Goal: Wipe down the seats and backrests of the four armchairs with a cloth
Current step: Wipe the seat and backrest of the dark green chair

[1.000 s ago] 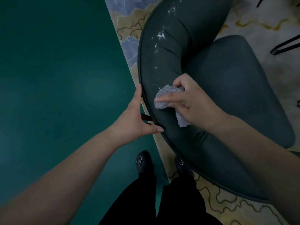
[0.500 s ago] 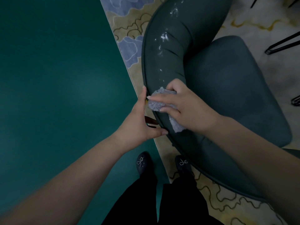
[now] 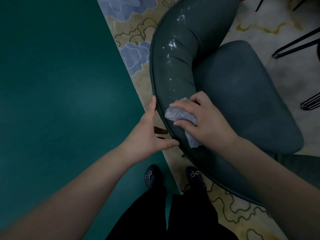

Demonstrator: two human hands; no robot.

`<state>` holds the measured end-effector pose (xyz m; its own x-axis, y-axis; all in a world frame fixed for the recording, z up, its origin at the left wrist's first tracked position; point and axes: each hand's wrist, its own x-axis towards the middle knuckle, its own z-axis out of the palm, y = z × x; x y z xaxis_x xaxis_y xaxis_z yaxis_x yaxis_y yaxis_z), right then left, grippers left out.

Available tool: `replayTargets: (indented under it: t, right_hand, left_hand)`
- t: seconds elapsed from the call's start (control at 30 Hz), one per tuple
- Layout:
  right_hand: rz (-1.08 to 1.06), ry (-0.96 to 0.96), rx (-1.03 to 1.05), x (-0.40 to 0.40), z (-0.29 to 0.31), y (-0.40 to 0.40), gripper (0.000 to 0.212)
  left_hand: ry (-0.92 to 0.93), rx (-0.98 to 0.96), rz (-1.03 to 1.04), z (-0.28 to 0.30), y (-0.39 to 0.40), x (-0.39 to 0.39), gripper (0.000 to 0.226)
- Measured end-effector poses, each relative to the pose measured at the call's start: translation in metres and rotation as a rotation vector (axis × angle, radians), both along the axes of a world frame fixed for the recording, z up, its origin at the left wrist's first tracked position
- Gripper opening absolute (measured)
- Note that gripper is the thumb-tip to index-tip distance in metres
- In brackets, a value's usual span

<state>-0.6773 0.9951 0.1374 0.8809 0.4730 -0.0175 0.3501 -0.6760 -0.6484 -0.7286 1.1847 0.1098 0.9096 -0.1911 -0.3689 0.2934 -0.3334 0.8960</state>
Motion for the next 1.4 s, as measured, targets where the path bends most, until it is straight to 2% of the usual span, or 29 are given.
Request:
replayTargets:
  t: [0.07, 0.2, 0.37, 0.47, 0.6, 0.8, 0.9, 1.0, 1.2, 1.4]
  right_hand:
    - [-0.043, -0.007, 0.008, -0.007, -0.001, -0.003, 0.039]
    - [0.018, -0.01, 0.061, -0.016, -0.006, -0.011, 0.03]
    - [-0.123, 0.046, 0.21, 0.024, -0.009, 0.018, 0.029]
    - [-0.116, 0.111, 0.27, 0.034, -0.014, 0.014, 0.028]
    - [-0.074, 0.101, 0.288, 0.013, -0.019, -0.007, 0.03]
    - [-0.149, 0.125, 0.303, 0.062, -0.023, 0.022, 0.028]
    - [-0.15, 0.176, 0.356, 0.046, -0.027, 0.007, 0.031]
    - [-0.161, 0.148, 0.394, 0.027, -0.031, -0.005, 0.033]
    - [-0.229, 0.164, 0.393, 0.077, -0.033, 0.025, 0.03]
    - [-0.207, 0.175, 0.453, 0.056, -0.035, 0.016, 0.029]
  left_hand:
    - [0.004, -0.01, 0.004, 0.0, 0.001, 0.001, 0.134]
    - [0.0, 0.008, 0.024, 0.0, 0.003, 0.007, 0.133]
    - [0.0, 0.006, 0.06, -0.001, 0.004, 0.021, 0.13]
    - [0.0, 0.023, 0.074, 0.0, 0.005, 0.028, 0.128]
    - [-0.003, 0.061, 0.073, 0.003, 0.005, 0.034, 0.126]
    - [-0.002, 0.096, 0.091, 0.004, 0.004, 0.041, 0.129]
    - [-0.005, 0.086, 0.099, 0.004, 0.006, 0.045, 0.128]
    - [-0.004, 0.074, 0.1, 0.005, 0.007, 0.05, 0.127]
    - [0.022, 0.067, 0.125, 0.005, 0.009, 0.059, 0.128]
    - [0.022, 0.071, 0.092, 0.004, 0.018, 0.078, 0.128]
